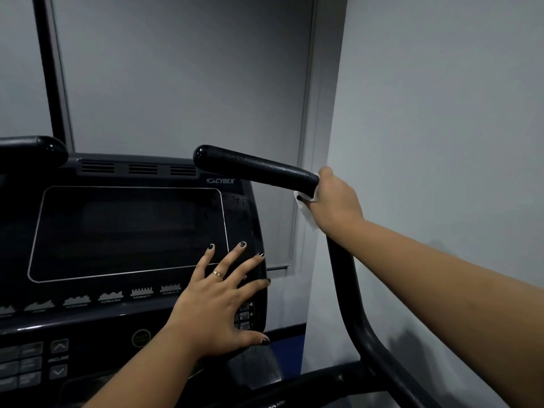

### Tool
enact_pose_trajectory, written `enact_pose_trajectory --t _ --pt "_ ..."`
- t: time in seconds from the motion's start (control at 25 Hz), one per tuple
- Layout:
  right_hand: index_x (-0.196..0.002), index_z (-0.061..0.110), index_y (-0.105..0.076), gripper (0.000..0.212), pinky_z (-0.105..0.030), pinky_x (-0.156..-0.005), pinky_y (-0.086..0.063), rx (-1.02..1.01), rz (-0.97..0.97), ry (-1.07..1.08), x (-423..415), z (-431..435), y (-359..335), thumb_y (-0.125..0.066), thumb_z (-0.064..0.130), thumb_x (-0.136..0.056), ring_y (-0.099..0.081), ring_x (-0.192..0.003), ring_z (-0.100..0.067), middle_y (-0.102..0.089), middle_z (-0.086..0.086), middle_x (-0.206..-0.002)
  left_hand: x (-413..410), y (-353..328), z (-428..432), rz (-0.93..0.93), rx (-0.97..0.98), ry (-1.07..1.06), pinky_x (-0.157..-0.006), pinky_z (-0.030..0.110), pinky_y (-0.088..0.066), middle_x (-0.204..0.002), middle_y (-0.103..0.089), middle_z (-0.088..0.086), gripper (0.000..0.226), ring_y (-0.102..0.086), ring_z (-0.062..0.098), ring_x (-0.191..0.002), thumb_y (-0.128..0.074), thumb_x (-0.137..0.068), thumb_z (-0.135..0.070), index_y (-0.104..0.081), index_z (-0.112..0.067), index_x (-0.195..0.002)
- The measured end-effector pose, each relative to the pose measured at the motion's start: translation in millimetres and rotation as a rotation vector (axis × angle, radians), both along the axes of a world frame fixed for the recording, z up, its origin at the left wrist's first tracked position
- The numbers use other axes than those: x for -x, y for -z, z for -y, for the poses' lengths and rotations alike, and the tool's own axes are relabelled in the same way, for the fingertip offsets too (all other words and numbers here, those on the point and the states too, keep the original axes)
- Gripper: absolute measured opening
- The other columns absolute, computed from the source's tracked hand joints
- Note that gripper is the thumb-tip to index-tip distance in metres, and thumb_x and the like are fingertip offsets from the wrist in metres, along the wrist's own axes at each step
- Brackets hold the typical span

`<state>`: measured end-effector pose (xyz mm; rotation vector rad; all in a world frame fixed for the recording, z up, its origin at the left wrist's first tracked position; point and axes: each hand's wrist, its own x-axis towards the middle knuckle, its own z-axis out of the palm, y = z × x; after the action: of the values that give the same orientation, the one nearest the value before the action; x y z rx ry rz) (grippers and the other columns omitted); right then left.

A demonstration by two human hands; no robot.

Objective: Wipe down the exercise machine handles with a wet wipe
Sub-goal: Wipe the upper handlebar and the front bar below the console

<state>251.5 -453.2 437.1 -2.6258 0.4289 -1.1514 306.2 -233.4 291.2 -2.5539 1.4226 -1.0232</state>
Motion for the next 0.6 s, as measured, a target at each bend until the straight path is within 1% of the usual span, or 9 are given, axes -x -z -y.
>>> enact_pose_trajectory --t 0.04,0.12,0.16,0.24,0.32,0.44,0.48,0.52,0.6 --pt "-0.097 0.013 -0.039 0.028 -0.034 -0.06 -0.039 0.145 -0.015 0.016 -5 -5 -7 -0.062 0.029 -0.093 -0.054 -0.073 -0.031 -0.057 -0.006 -0.087 1 -2 0 -0.009 -0.008 -0.001 -0.111 0.067 -0.021 -0.157 -0.034 -0.009 0.088 -0.016 0.024 -0.151 -0.032 -0.067 -0.096 -0.053 -0.044 -0.135" --pt "-0.103 0.01 -0.044 0.019 -0.035 -0.062 -0.036 0.4 -0.025 0.016 -13 -17 -18 -0.059 0.012 -0.091 -0.052 -0.075 -0.03 -0.06 -0.01 -0.096 3 -3 0 -0.027 -0.016 0.0 -0.112 0.066 -0.018 -0.156 -0.036 -0.008 0.087 -0.017 0.025 -0.15 -0.035 -0.066 -0.095 -0.054 -0.044 -0.134" --pt "-0.106 0.008 -0.046 0.021 -0.035 -0.061 -0.035 0.494 -0.025 -0.001 -17 -23 -23 -0.058 0.006 -0.089 -0.052 -0.075 -0.029 -0.06 -0.01 -0.098 3 -3 0 -0.032 -0.018 0.003 -0.113 0.064 -0.016 -0.156 -0.037 -0.008 0.087 -0.018 0.025 -0.15 -0.037 -0.065 -0.095 -0.054 -0.044 -0.133" --pt "-0.107 0.008 -0.047 0.022 -0.034 -0.059 -0.033 0.603 -0.015 -0.06 -24 -30 -27 -0.057 0.005 -0.088 -0.052 -0.074 -0.027 -0.06 -0.009 -0.096 5 -4 -1 -0.039 -0.017 0.002 -0.113 0.062 -0.013 -0.155 -0.038 -0.008 0.086 -0.021 0.025 -0.149 -0.037 -0.064 -0.095 -0.055 -0.045 -0.132" --pt "-0.099 0.014 -0.048 0.016 -0.032 -0.057 -0.035 0.543 -0.057 -0.081 -29 -31 -32 -0.058 0.011 -0.086 -0.049 -0.069 -0.027 -0.058 -0.003 -0.084 7 -8 -1 -0.051 -0.03 -0.01 -0.113 0.061 -0.01 -0.156 -0.036 -0.009 0.086 -0.018 0.025 -0.15 -0.035 -0.065 -0.095 -0.053 -0.045 -0.134" --pt "-0.082 0.019 -0.056 0.011 -0.028 -0.058 -0.044 0.277 -0.308 -0.069 -33 -26 -52 -0.064 0.019 -0.074 -0.058 -0.068 -0.025 -0.059 0.001 -0.073 6 -11 -3 -0.064 -0.021 0.008 -0.116 0.055 0.007 -0.162 -0.01 -0.016 0.088 0.008 0.018 -0.152 -0.034 -0.071 -0.091 -0.035 -0.045 -0.146" --pt "-0.079 0.018 -0.058 0.014 -0.026 -0.057 -0.046 0.182 -0.384 -0.1 -34 -24 -59 -0.068 0.018 -0.07 -0.061 -0.067 -0.023 -0.061 0.0 -0.072 5 -13 -8 -0.075 -0.017 0.007 -0.117 0.05 0.011 -0.162 -0.007 -0.018 0.087 0.011 0.015 -0.151 -0.035 -0.074 -0.088 -0.031 -0.043 -0.149" --pt "-0.076 0.018 -0.059 0.016 -0.025 -0.056 -0.046 0.115 -0.44 -0.131 -35 -22 -63 -0.071 0.017 -0.066 -0.063 -0.066 -0.022 -0.063 -0.002 -0.072 2 -16 -16 -0.048 -0.004 0.004 -0.118 0.045 0.01 -0.162 -0.012 -0.017 0.083 0.005 0.014 -0.152 -0.036 -0.078 -0.084 -0.032 -0.042 -0.149" --pt "-0.075 0.017 -0.06 0.017 -0.025 -0.056 -0.047 0.069 -0.466 -0.154 -35 -22 -63 -0.072 0.015 -0.063 -0.064 -0.065 -0.021 -0.065 -0.004 -0.073 -7 -23 -43 0.018 0.029 -0.065 -0.118 0.039 -0.003 -0.159 -0.028 -0.016 0.067 -0.012 0.01 -0.151 -0.035 -0.086 -0.075 -0.04 -0.041 -0.144"
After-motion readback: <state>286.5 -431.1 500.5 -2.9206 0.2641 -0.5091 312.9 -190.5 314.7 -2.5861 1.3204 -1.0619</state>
